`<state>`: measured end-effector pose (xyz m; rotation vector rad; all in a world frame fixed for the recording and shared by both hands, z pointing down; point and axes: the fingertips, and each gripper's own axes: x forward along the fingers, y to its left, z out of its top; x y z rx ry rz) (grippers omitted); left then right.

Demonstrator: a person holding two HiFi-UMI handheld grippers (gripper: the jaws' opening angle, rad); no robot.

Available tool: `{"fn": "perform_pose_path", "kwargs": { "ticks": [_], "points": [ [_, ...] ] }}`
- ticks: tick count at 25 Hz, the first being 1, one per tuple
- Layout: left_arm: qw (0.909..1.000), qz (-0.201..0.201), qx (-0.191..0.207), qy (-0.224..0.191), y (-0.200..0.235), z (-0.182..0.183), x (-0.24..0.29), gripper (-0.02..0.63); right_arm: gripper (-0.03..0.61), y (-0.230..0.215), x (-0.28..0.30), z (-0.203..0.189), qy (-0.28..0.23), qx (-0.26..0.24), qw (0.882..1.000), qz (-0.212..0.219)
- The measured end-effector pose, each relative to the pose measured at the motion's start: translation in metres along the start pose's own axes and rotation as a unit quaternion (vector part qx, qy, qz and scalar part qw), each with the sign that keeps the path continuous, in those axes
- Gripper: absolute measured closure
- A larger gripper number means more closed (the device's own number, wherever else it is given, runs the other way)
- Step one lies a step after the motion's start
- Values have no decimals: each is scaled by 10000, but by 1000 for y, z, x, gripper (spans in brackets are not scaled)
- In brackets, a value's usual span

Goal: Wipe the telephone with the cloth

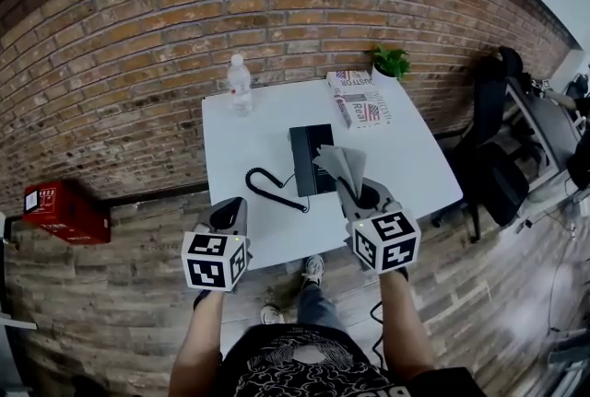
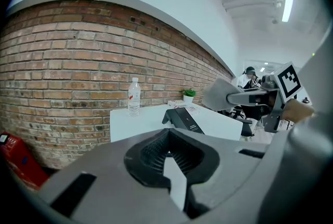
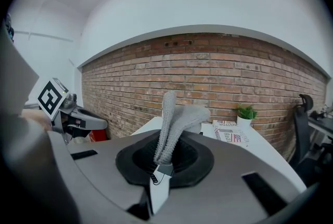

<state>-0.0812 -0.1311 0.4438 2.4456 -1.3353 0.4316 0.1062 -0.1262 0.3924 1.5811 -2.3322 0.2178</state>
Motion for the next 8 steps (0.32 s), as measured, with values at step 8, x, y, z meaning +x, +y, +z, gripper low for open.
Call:
{"fn": "perform_pose_path", "kwargs": {
  "ticks": [8],
  "points": [
    [10000,-53,21,4,-5,0,5,607,566,-4,-1,-3,13,-29,10000,-13]
  ]
}}
